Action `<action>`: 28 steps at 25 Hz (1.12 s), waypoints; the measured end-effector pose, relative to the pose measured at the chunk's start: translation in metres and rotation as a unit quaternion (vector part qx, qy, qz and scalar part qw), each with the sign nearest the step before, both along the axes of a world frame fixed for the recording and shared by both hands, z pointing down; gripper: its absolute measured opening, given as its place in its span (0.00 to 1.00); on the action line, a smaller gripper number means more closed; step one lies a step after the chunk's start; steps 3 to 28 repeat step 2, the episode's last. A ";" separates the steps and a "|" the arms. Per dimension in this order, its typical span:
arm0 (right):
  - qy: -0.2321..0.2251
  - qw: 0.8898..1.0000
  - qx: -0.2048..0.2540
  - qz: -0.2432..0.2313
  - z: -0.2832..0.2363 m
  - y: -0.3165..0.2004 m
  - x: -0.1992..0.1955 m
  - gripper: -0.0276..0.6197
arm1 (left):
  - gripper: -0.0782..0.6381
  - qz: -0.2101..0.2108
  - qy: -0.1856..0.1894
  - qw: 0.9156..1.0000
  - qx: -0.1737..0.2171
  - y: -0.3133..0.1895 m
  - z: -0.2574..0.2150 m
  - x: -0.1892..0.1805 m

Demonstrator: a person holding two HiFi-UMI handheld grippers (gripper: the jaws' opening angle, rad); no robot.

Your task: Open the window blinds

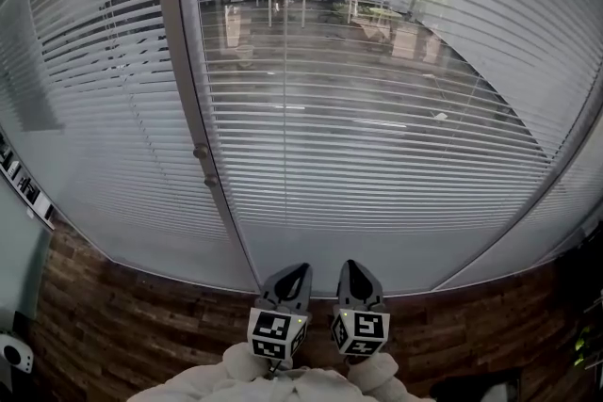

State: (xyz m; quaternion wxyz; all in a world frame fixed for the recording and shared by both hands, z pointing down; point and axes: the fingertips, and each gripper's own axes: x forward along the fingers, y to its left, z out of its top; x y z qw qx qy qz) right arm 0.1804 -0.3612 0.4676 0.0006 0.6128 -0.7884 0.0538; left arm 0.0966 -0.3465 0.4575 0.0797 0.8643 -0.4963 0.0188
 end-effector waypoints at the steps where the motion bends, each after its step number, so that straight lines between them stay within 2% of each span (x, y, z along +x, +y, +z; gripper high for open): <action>1: 0.001 1.000 -0.001 0.000 0.000 0.000 0.000 0.06 | 0.11 0.000 0.000 1.000 0.000 0.000 0.000 0.000; 28: 0.001 1.000 -0.001 0.000 0.001 -0.001 0.001 0.06 | 0.11 -0.001 -0.001 1.000 0.000 -0.001 0.000 0.000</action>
